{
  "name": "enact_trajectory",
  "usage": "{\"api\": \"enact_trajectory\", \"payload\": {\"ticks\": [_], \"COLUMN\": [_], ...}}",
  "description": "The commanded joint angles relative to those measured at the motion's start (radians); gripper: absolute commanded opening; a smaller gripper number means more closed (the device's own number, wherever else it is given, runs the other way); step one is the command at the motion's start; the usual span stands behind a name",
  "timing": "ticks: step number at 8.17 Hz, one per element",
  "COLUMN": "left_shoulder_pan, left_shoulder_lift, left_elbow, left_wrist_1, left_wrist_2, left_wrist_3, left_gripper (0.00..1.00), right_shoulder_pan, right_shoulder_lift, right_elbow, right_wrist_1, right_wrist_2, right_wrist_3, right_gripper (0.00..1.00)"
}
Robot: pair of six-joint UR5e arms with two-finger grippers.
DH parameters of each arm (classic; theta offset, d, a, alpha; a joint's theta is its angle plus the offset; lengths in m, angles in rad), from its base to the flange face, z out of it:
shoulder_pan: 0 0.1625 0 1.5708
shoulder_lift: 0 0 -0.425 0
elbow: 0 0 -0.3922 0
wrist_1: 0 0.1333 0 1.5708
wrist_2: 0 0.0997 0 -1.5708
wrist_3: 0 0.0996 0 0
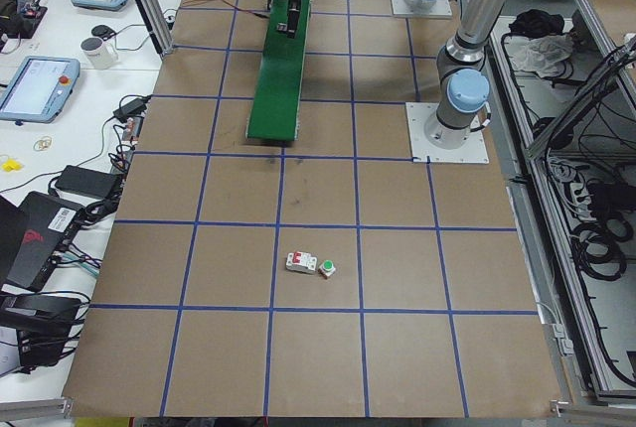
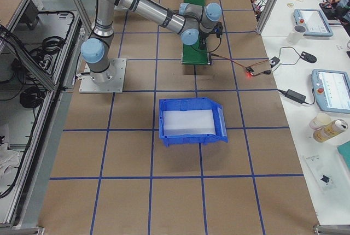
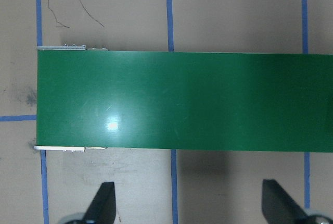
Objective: Move capacitor from left to right
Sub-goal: 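Raise the left gripper while the right gripper moves above the belt's far end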
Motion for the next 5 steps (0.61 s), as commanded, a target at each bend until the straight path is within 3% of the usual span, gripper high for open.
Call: {"api": "enact_trajectory", "payload": {"ticks": [1,5], "left_shoulder_pan": [0.0,0.0], "left_shoulder_lift": [-0.002,-0.002], "left_elbow": [0.0,0.0], "left_wrist_1": [0.003,-0.008], "left_wrist_2": [-0.001,0.005], "left_wrist_3": [-0.003,-0.009], "left_gripper": [1.0,1.0], "right_shoulder_pan": [0.0,0.0], "right_shoulder_lift": [0.0,0.0], "right_elbow": [0.003,0.004], "right_wrist_1": [0.0,0.0], "right_wrist_2": [0.001,0.001], "right_wrist_3": [0.002,0.003], "right_gripper": [1.0,1.0]}}
